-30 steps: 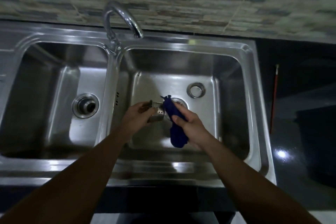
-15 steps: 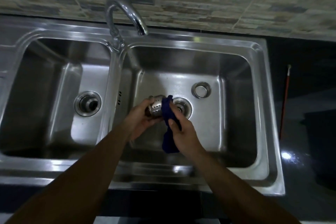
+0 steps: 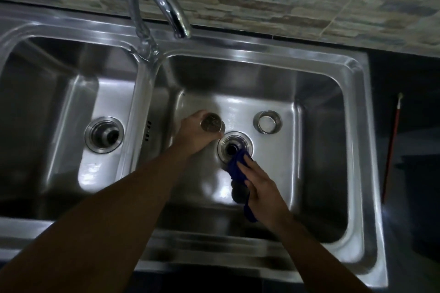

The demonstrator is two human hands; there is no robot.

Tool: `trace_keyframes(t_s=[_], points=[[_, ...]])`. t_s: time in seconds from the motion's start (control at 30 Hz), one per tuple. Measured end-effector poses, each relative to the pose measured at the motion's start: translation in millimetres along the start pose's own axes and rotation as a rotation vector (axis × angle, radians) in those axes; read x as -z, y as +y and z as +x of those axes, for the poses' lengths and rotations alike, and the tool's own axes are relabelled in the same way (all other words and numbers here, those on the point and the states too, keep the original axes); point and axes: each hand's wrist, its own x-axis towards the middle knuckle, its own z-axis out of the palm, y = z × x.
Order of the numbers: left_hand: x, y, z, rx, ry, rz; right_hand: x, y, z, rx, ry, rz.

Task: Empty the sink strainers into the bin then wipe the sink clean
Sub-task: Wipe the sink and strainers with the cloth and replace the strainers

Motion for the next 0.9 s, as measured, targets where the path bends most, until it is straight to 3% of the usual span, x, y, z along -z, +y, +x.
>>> trace_keyframes(t_s=[0.27,0.43,0.53,0.67,0.8,0.9], points=[[-23,-11,29,-0.106,0.031,0.26,-8,29,-5,-0.001,0.027,-0.106],[-20,-9,21,-0.221,-0.038,0.649,-3,31,-5,-0.018,0.078,-0.108],[-8,-1,-18,-0.397,-0.049,0.514,2,25,-7,-0.034,0.107,-0.089],[4,-9,-94,-0.726,-0.316,0.391,11,6,-14,-0.058,0.081,-0.075],[2,-7,-144,-0.778,-0.293,0.453,22,-23,-26,-0.075,0.012,0.008],[9,10,-154,-0.769,-0.236,0.612,27,-43,-40,-0.065,0.071,0.076]])
